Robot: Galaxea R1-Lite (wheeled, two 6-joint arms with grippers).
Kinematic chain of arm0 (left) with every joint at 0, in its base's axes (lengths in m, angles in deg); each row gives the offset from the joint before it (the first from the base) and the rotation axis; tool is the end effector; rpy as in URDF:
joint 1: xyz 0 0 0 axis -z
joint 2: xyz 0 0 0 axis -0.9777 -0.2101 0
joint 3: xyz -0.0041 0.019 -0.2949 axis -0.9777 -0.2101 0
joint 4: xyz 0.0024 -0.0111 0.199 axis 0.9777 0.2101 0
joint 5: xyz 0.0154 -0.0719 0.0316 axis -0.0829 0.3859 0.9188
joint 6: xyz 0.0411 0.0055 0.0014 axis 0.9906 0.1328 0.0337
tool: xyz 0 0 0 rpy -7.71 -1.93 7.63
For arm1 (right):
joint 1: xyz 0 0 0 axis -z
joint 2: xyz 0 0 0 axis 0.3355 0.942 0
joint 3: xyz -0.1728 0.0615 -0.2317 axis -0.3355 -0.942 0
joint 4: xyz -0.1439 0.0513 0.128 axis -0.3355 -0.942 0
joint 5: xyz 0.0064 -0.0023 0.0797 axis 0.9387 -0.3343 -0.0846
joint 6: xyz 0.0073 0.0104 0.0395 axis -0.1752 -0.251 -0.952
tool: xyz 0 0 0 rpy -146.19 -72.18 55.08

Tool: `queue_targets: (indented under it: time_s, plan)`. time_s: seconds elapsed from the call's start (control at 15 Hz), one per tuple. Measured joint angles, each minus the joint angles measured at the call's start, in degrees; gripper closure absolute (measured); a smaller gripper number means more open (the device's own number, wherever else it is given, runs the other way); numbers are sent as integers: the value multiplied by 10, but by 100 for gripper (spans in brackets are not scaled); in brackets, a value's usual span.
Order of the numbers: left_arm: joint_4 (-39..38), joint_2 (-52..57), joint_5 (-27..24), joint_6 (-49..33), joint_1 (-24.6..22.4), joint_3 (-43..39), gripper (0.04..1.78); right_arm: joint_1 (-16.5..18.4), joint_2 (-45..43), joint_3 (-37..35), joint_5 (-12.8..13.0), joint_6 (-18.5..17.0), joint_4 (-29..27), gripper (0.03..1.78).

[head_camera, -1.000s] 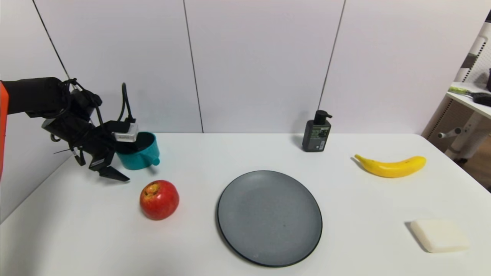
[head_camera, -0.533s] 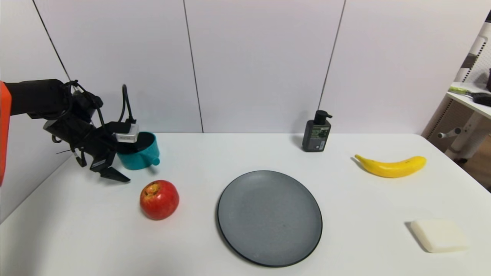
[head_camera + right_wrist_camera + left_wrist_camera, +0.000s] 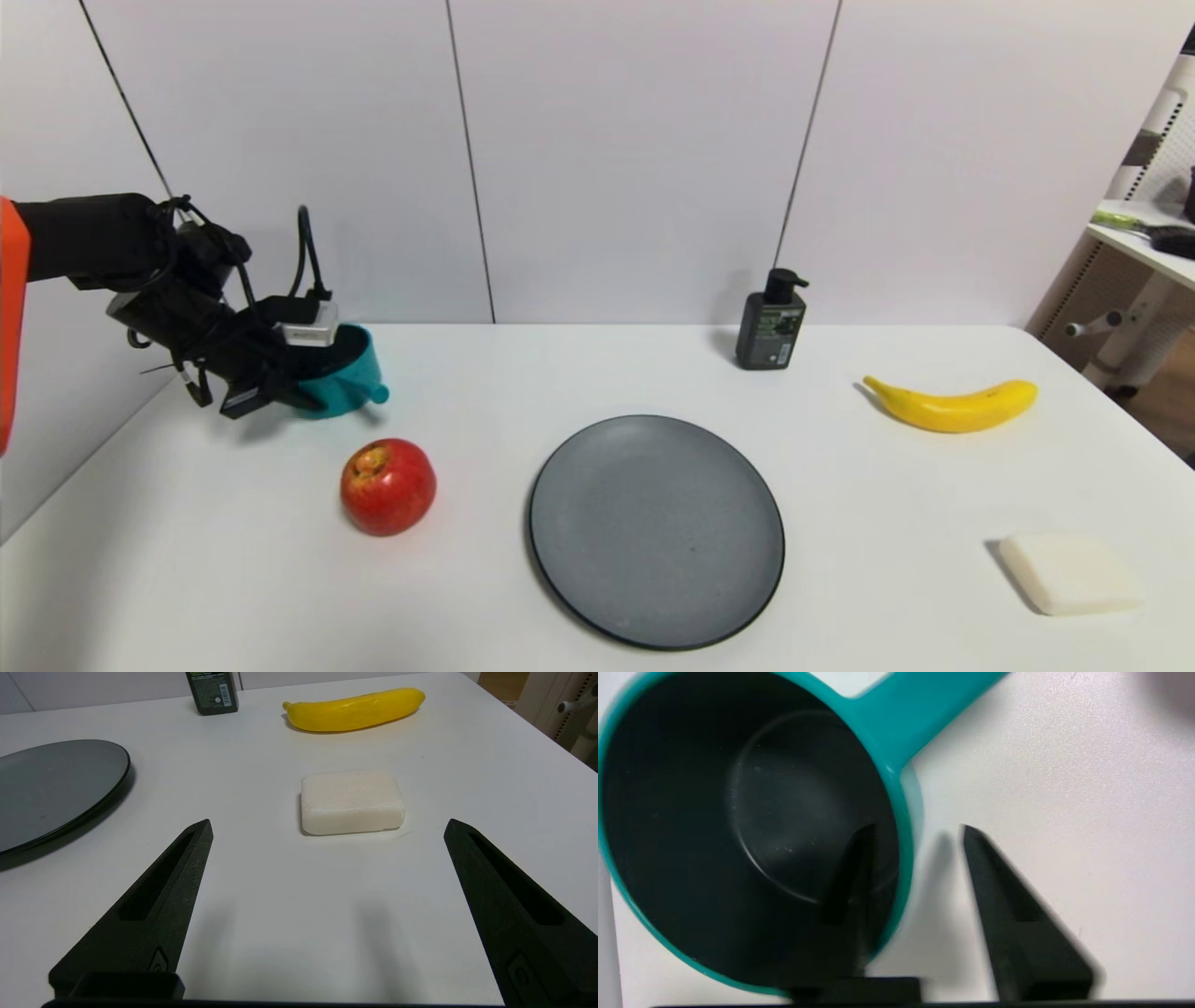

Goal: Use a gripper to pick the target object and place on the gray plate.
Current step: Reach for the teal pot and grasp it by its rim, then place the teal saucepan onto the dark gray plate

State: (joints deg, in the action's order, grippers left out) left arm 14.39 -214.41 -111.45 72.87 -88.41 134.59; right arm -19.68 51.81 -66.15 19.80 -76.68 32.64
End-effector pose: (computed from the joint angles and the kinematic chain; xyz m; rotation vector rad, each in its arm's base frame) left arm 0.4151 0.0584 0.1455 0.9561 0.7044 -1.0308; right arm 0.0106 -0.0019 0.0754 0.0774 0.0014 -0.0447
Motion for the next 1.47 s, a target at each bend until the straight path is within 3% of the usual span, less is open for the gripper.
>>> queue_targets:
  time_s: [0.13,0.93,1.2,1.47]
  plan:
    - [-2,1,0,0,0,0,171,0,0,0,0,0,0,10]
    - [4,87,-2,-22,13,0,171,0,0,0,0,0,0,10]
    - [4,133,-3,-79,94,0,171,0,0,0,0,0,0,10]
    - [4,155,-2,-115,224,-1,171,0,0,0,0,0,0,10]
